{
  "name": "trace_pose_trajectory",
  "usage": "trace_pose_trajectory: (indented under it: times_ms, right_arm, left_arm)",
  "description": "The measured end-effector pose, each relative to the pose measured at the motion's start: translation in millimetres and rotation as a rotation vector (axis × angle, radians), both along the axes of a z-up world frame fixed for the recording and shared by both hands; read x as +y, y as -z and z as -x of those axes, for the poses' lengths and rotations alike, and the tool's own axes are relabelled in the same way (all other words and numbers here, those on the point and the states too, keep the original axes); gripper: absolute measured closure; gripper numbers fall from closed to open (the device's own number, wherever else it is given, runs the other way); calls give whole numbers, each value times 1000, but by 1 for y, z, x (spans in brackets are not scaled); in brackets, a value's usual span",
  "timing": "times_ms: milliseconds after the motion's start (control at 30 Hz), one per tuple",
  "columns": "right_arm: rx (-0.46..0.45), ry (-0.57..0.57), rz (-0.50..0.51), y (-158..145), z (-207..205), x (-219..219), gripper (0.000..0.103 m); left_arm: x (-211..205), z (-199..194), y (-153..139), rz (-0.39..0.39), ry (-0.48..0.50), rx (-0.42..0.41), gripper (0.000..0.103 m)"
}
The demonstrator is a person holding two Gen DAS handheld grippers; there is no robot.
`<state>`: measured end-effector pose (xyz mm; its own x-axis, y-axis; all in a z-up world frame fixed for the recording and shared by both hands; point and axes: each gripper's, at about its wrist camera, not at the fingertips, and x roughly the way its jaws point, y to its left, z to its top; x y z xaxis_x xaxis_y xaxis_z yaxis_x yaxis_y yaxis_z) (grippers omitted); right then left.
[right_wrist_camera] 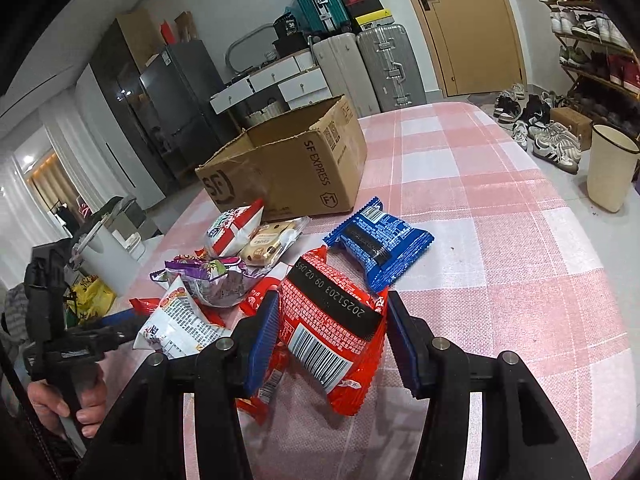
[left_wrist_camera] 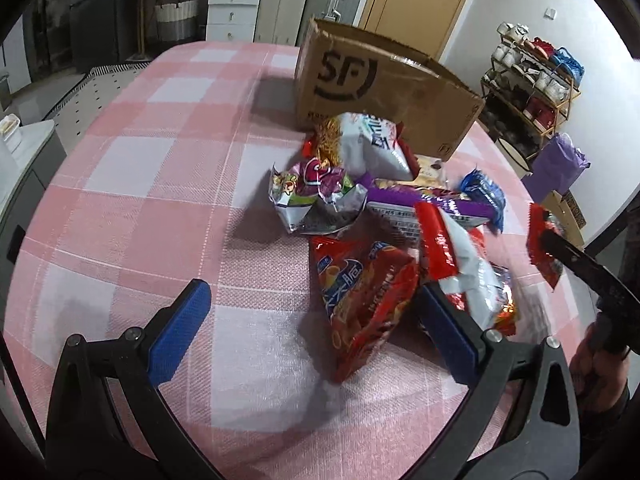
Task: Organize snacks
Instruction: 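Lower the left gripper onto the red chip bag and close it, then lift the red chip bag with the left gripper and carry it over the box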
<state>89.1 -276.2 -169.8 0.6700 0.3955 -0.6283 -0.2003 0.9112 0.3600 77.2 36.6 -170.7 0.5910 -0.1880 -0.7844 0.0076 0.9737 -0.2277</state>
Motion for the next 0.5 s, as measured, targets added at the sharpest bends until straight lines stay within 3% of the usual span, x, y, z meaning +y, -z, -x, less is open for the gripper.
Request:
trace_pose_trajectory:
  times_ms: [300, 400, 500]
  right_arm:
    - [12, 1, -9, 6, -2, -4, 50]
    - [16, -1, -11, 8, -3, -5, 50]
    - [17, -3, -15, 8, -3, -5, 50]
  left_arm:
    - [-5, -19, 12, 15, -6, 12, 5]
    - [-4, -21, 15, 41, 11, 17, 16]
    - [-5, -24, 18, 99, 50, 23, 37]
